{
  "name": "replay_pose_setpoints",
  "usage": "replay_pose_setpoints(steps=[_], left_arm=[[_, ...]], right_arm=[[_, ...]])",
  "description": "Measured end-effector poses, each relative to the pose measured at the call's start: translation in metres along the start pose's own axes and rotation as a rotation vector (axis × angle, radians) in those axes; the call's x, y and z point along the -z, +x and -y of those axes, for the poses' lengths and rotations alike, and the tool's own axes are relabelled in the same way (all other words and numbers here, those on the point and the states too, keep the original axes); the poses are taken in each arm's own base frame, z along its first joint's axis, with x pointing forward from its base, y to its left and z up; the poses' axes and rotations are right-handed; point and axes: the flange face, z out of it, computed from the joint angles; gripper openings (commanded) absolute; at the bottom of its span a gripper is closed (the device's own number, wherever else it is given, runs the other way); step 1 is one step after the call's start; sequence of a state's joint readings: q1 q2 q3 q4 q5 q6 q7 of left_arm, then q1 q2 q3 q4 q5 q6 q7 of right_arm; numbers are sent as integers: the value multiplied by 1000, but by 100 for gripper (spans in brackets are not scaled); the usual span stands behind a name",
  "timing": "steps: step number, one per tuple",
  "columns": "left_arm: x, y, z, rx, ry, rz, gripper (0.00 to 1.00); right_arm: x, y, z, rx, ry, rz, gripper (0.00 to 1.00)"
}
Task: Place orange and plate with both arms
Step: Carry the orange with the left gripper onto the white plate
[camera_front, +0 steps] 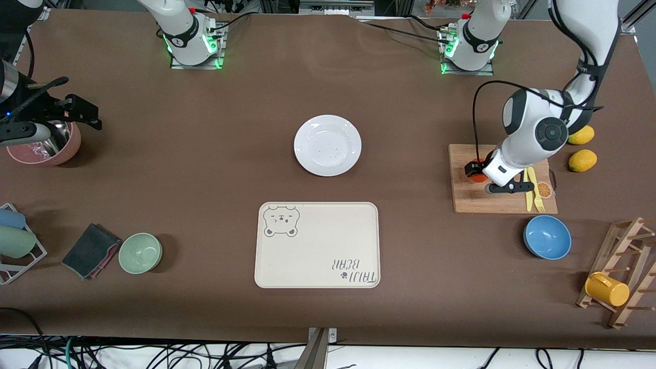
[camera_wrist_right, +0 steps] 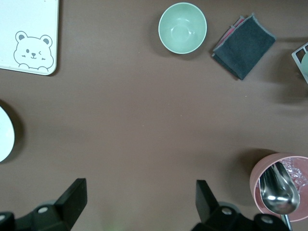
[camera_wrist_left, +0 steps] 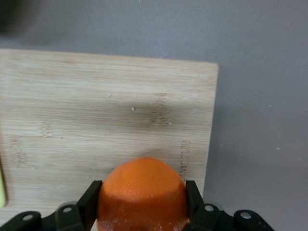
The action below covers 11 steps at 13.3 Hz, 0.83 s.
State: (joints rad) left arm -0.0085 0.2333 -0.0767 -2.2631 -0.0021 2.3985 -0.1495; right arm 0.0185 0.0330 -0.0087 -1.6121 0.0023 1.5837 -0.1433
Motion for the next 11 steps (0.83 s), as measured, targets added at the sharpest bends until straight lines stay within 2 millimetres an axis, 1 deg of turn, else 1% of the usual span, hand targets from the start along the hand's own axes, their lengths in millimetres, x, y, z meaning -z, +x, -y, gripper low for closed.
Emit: replay_pose_setpoints(steps=[1, 2, 4, 5, 7, 9, 10, 11], left_arm=[[13, -2, -11, -20, -2, -16, 0], [24, -5, -28, -54, -6, -33, 0], [40, -15, -73, -132, -14, -61, 0], [45, -21, -100, -170, -24, -70, 0], [49, -42, -160, -201, -60, -69, 0], [47, -70, -218, -153, -101, -47, 0], [46, -83, -244, -126, -109, -40, 0], [44, -94, -266, -104, -115, -33, 0]], right_arm=[[0, 0, 0, 0, 0, 0, 100], [0, 0, 0, 0, 0, 0, 100], [0, 0, 0, 0, 0, 0, 100], [0, 0, 0, 0, 0, 0, 100], [0, 0, 0, 0, 0, 1, 100], [0, 0, 0, 0, 1, 4, 100], [0, 0, 0, 0, 1, 4, 100], [0, 0, 0, 0, 1, 4, 100]])
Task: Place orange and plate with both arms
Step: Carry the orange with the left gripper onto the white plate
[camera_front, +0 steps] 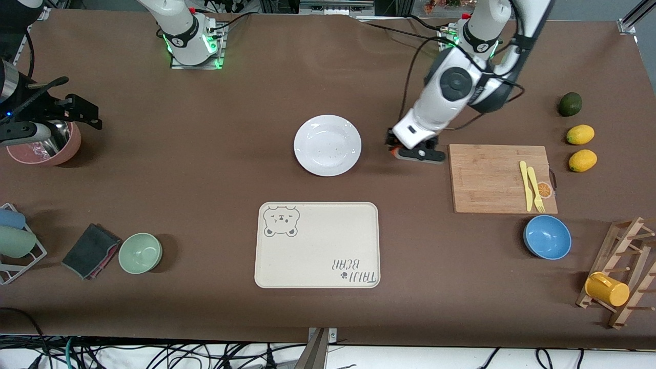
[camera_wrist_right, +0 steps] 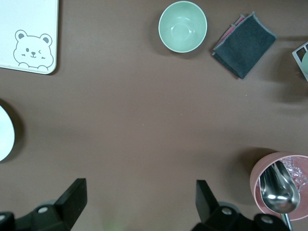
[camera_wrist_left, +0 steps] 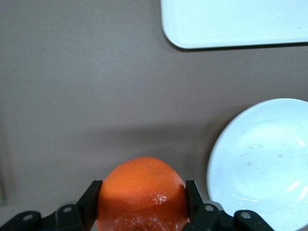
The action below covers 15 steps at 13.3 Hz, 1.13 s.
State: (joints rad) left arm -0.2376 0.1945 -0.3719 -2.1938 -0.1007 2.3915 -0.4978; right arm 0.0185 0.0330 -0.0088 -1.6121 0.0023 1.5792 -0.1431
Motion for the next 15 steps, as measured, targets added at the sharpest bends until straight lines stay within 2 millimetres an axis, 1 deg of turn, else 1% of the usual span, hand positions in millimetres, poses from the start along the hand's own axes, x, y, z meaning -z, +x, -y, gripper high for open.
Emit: replay_pose_setpoints(steps=[3, 5, 7, 8, 9, 11, 12, 13, 15], left_arm=[[-14, -28, -61, 50, -11, 24, 0], [-28, -46, -100, 88, -16, 48, 0], [-45, -54, -135, 123, -30, 72, 0], [-53, -52, -147, 137, -38, 79, 0], [-61, -46, -153, 149, -44, 82, 0], [-78, -32, -156, 169, -56, 72, 0], [-87, -25, -154, 179, -58, 65, 4], [-96, -20, -151, 189, -58, 59, 6], [-117, -17, -147, 198, -52, 52, 13]], right_arm=[[0, 0, 0, 0, 0, 0, 100], [0, 0, 0, 0, 0, 1, 100], [0, 0, 0, 0, 0, 1, 100], [0, 0, 0, 0, 0, 1, 100], [0, 0, 0, 0, 0, 1, 100], [0, 0, 0, -1, 0, 2, 100], [0, 0, 0, -2, 0, 2, 100], [0, 0, 0, -3, 0, 2, 100], [-1, 0, 0, -3, 0, 2, 100]])
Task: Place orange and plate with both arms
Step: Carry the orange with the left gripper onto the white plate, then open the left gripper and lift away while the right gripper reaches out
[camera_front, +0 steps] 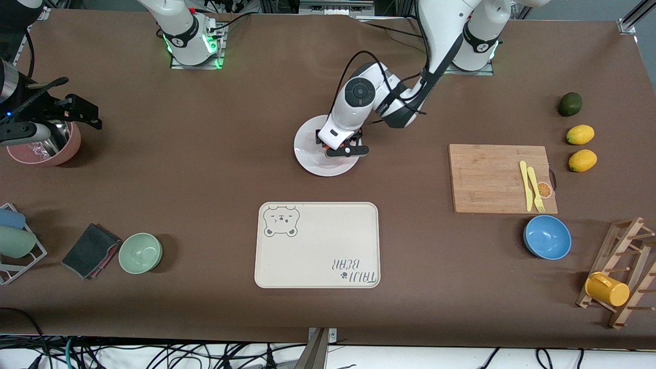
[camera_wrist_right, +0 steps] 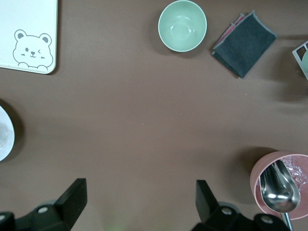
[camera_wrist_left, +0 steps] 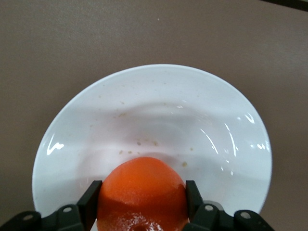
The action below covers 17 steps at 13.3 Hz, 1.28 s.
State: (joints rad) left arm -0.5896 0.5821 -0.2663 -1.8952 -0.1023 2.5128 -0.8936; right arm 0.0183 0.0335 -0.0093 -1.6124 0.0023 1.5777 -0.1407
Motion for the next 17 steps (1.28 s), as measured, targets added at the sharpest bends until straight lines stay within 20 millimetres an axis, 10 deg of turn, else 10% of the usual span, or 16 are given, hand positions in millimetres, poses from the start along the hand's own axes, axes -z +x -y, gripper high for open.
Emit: replay_pose_setpoints(steps=[2, 3, 10, 13, 17], left_arm=[[-11, -4, -3, 11, 4, -2, 48], [-10, -6, -6, 17, 2, -4, 99], [19, 17, -2, 53, -2, -34, 100], [102, 61, 37, 112, 28, -40, 100], [244, 106, 153, 0, 89, -19, 100]], right_arm=[[-1, -1, 1, 2, 1, 9, 100], [-2, -2, 2, 3, 3, 19, 100], [-22, 7, 8, -5, 52, 64, 100], [-44, 10, 19, 26, 84, 143, 100], [-99, 22, 57, 35, 305, 224, 100]])
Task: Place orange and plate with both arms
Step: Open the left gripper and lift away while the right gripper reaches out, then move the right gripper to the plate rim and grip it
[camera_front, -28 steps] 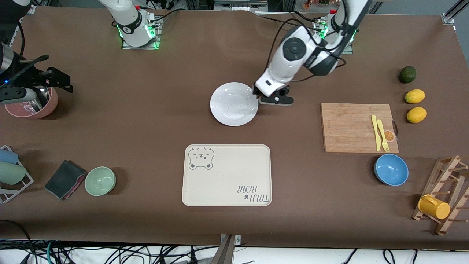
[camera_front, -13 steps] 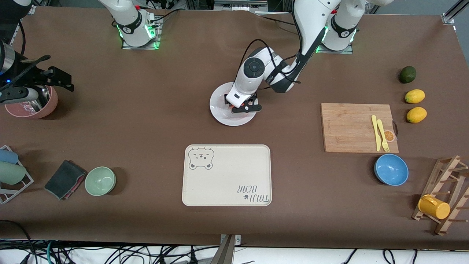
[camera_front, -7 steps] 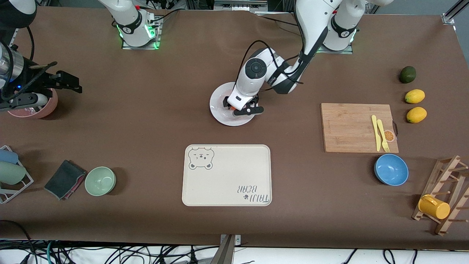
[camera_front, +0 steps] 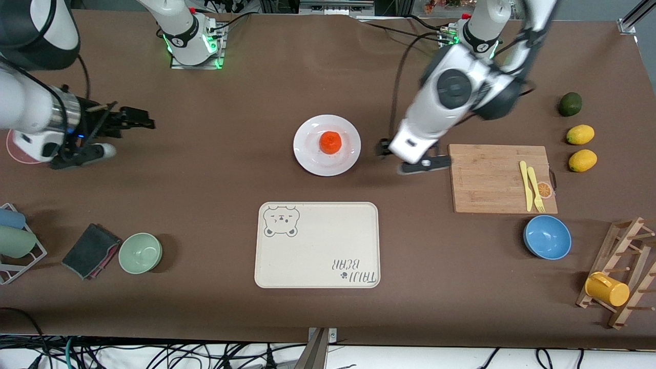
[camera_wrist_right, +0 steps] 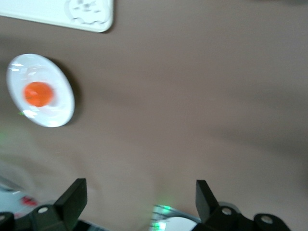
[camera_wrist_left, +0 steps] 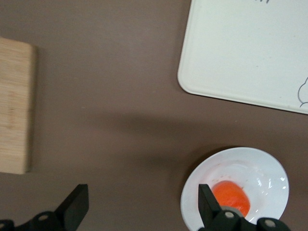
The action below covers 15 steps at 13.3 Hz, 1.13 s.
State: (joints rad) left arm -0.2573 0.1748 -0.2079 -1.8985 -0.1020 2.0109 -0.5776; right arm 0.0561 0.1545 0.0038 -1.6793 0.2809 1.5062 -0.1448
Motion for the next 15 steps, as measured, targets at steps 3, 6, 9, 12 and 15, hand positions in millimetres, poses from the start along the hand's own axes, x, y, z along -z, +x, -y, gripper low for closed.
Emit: replay_pose_setpoints(steps=[3, 6, 9, 12, 15], left_arm=[[64, 0, 70, -73, 21, 9, 100], [111, -3, 127, -122, 50, -21, 100], [153, -11, 179, -129, 46, -41, 100], [197, -17, 214, -157, 50, -71, 100], [221, -22, 212, -172, 67, -86, 100]], right_arm=[[-63, 24, -1, -43, 197, -20, 100], [-136, 32, 19, -86, 328, -38, 100], [-205, 27, 59, -48, 401, -17, 100], [-266, 36, 76, 30, 463, -23, 100], [-314, 44, 81, 106, 613, -54, 99]])
